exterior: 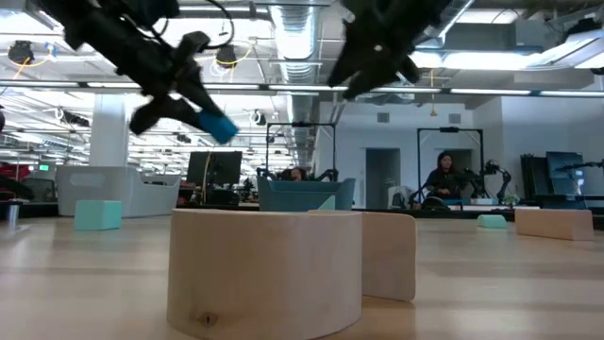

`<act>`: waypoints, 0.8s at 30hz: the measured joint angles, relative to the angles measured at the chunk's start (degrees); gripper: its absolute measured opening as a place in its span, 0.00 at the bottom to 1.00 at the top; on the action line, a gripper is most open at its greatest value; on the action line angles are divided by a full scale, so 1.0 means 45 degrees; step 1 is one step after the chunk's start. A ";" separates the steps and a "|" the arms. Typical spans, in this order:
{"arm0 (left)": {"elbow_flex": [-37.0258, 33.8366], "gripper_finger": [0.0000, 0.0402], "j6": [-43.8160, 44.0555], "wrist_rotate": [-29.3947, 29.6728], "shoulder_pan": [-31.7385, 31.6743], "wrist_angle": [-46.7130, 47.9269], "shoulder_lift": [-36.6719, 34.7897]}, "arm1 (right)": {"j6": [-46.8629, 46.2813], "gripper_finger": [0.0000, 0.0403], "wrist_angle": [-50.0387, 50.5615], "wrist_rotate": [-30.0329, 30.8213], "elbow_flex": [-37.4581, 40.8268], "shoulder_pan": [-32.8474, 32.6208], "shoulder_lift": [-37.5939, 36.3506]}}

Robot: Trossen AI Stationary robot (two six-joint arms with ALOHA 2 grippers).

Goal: Sort & place blocks by color
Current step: Put the top blue block into the gray bin

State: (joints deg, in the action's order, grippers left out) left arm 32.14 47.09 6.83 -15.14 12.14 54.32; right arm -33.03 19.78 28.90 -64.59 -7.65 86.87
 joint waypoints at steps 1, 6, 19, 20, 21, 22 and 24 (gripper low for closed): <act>0.0000 0.26 -0.0113 0.0243 -0.0146 0.0533 -0.0428 | -0.0361 0.55 -0.0203 -0.0099 0.0449 -0.0085 -0.0270; 0.0011 0.26 -0.0529 0.1732 -0.0987 0.3382 -0.2328 | -0.2387 0.55 -0.1410 -0.0214 0.2302 -0.0845 -0.1353; 0.0010 0.26 -0.0886 0.4306 -0.3715 0.8572 -0.3282 | -0.6889 0.48 0.0570 0.1930 0.2674 -0.3739 -0.2678; 0.0010 0.26 -0.0886 0.4423 -0.3921 0.8821 -0.3257 | -0.7456 0.47 0.1037 0.2189 0.2674 -0.4078 -0.2719; 0.0010 0.26 -0.0895 0.4559 -0.4116 0.8923 -0.3229 | -0.8087 0.47 0.1526 0.2403 0.2674 -0.4419 -0.2751; 0.0009 0.26 -0.0894 0.4639 -0.4307 0.8988 -0.3211 | -0.8690 0.46 0.2019 0.2535 0.2674 -0.4781 -0.2785; -0.0014 0.26 -0.0889 0.4658 -0.4688 0.9140 -0.3223 | -0.9821 0.45 0.2777 0.2575 0.2674 -0.5461 -0.2831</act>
State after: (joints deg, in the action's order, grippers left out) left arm 32.08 43.09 27.79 -36.23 53.28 39.81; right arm -77.23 32.28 40.49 -52.56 -32.23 74.13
